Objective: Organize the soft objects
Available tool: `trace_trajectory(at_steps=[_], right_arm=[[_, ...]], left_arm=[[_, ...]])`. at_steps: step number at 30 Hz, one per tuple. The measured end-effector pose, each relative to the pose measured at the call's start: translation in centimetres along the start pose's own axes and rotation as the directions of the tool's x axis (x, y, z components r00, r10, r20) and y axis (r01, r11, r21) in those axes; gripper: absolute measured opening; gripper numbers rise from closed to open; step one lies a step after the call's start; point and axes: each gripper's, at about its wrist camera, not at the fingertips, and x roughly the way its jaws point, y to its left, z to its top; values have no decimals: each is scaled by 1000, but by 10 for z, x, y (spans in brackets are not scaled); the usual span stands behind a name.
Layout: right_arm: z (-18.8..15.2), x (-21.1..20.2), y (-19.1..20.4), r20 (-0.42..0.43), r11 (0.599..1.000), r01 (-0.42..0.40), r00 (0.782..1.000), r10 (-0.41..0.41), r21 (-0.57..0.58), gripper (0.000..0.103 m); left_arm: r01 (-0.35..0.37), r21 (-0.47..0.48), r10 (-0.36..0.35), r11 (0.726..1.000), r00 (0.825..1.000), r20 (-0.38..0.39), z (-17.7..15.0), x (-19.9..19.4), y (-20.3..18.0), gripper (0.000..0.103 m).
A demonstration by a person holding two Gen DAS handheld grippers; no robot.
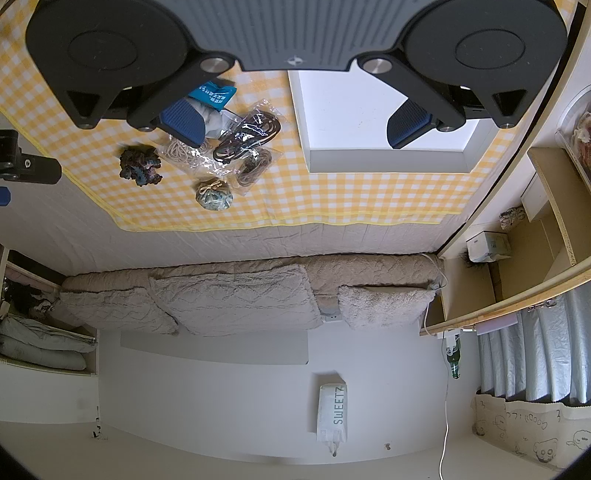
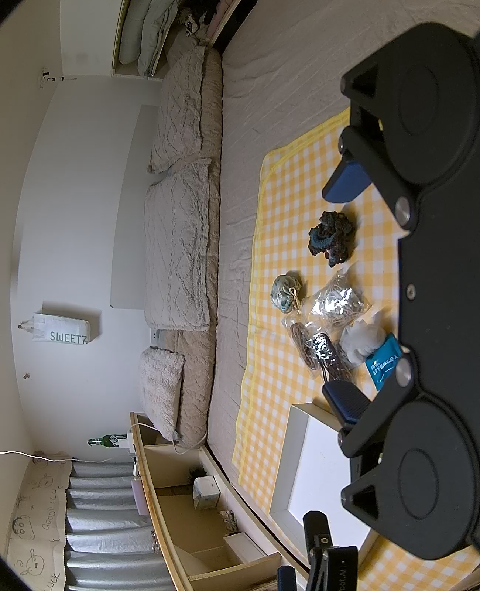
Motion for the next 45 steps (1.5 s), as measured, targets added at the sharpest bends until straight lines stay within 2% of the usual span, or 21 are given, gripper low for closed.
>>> trace_trajectory(at_steps=[11, 21, 27, 36, 41, 45], right_arm=[[4, 0, -2, 3, 1000, 0, 1000, 0, 1, 103], [17, 1, -10, 61, 1000, -1, 998, 0, 24, 103], [34, 12, -21, 76, 999, -14, 997, 12, 29, 103], [55, 53, -26, 89, 1000, -17, 996, 18, -9, 103], [65, 98, -30, 32, 999, -41, 999, 41, -13, 103], [72, 145, -29, -35, 997, -70, 997, 69, -25, 103]], left_arm=[[1, -1, -1, 1000, 1000, -3, -1, 2, -1, 103], [10, 14, -9, 1000, 1000, -26, 1, 23, -19, 103], [71, 76, -67, 995, 996, -61, 6, 44, -33, 103], [99, 122, -82, 988, 987, -135, 11, 86, -38, 103], [120, 127, -104, 985, 986, -126, 21, 118, -33, 103], [173, 200, -150, 964, 981, -123, 25, 143, -39, 103]])
